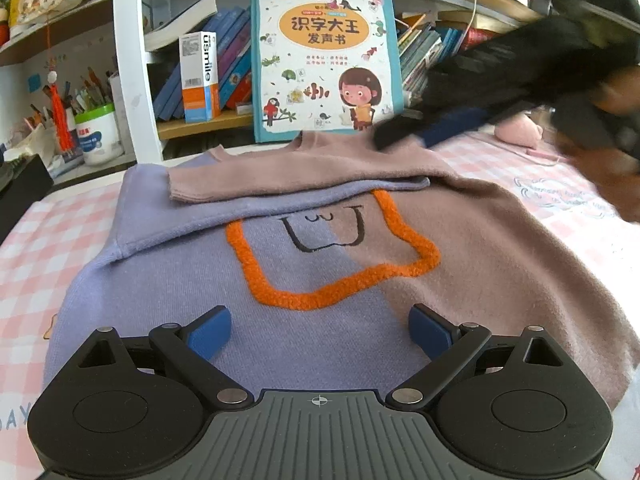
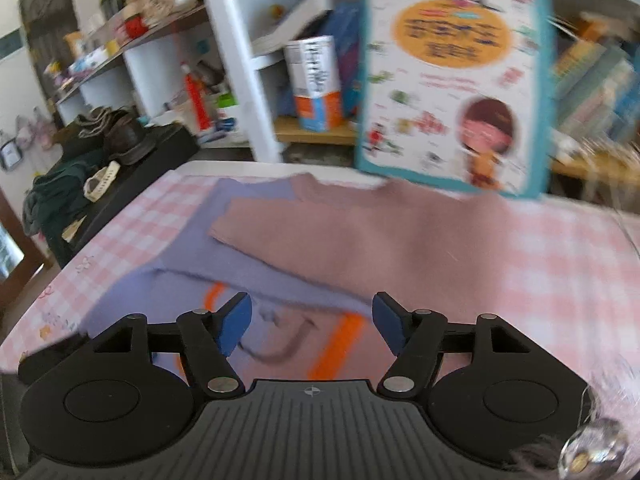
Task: Fold clothes
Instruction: 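Lower the pink sleeve onto the sweater and open the right tool, then move the left tool to the lavender hem while the right tool reaches the pink hem, then grasp the hem with both tools and fold it up toward the collar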
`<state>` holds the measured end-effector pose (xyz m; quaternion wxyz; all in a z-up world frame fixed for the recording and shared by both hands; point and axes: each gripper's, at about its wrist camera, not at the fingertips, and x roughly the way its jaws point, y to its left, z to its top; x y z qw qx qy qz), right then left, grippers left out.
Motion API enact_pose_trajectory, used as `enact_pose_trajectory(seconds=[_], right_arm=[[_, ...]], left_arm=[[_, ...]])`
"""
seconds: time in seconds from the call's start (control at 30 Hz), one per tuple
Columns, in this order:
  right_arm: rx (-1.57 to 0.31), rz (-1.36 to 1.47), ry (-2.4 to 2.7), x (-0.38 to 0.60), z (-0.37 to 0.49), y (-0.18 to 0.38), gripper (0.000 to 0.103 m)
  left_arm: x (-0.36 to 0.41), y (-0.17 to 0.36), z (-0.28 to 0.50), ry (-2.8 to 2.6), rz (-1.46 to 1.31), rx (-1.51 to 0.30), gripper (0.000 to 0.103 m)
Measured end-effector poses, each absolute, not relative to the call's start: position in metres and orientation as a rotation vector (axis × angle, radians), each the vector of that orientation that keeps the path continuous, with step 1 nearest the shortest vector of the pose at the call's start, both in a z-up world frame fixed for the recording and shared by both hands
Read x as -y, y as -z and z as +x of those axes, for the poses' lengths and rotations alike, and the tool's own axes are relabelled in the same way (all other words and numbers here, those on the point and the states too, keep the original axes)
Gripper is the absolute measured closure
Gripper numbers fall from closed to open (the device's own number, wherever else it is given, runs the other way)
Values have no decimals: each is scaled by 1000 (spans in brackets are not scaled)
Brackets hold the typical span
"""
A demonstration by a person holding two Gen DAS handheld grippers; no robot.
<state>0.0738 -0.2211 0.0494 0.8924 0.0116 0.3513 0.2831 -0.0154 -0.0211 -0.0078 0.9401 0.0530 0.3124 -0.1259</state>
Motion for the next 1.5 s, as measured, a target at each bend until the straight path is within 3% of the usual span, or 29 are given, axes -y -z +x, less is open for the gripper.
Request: enact_pose_trajectory(seconds=[0.57,0.87,0.93,1.1,1.27,1.37,1.4,1.5], right_arm=[[-749,115,-372,320,-28,-18,39],[-771,170,-407,338,-56,-15,44],[-780,184,-421,338,-58,-13,49],[-820,225,-433,341,-63,-5,59],[-847,248,-430,343,-69,1,64],[-855,251,-439,340,-71,2,75],[-858,252,-444,338,-71,3,79],[-849,213,-444,331,-72,2,90]], left_arm=[[20,-2,-27,229,137,-599,6],[-32,-25,-67,94,59,-587,7],[-49,-27,-73,53,27,-610,12],[-81,-26,-87,-30,-40,-668,40],[-95,-15,-92,-16,-125,-730,57],[-98,-10,-90,13,-166,-756,67],[-99,-8,-90,25,-187,-761,78],[-100,-7,-89,52,-228,-760,91]])
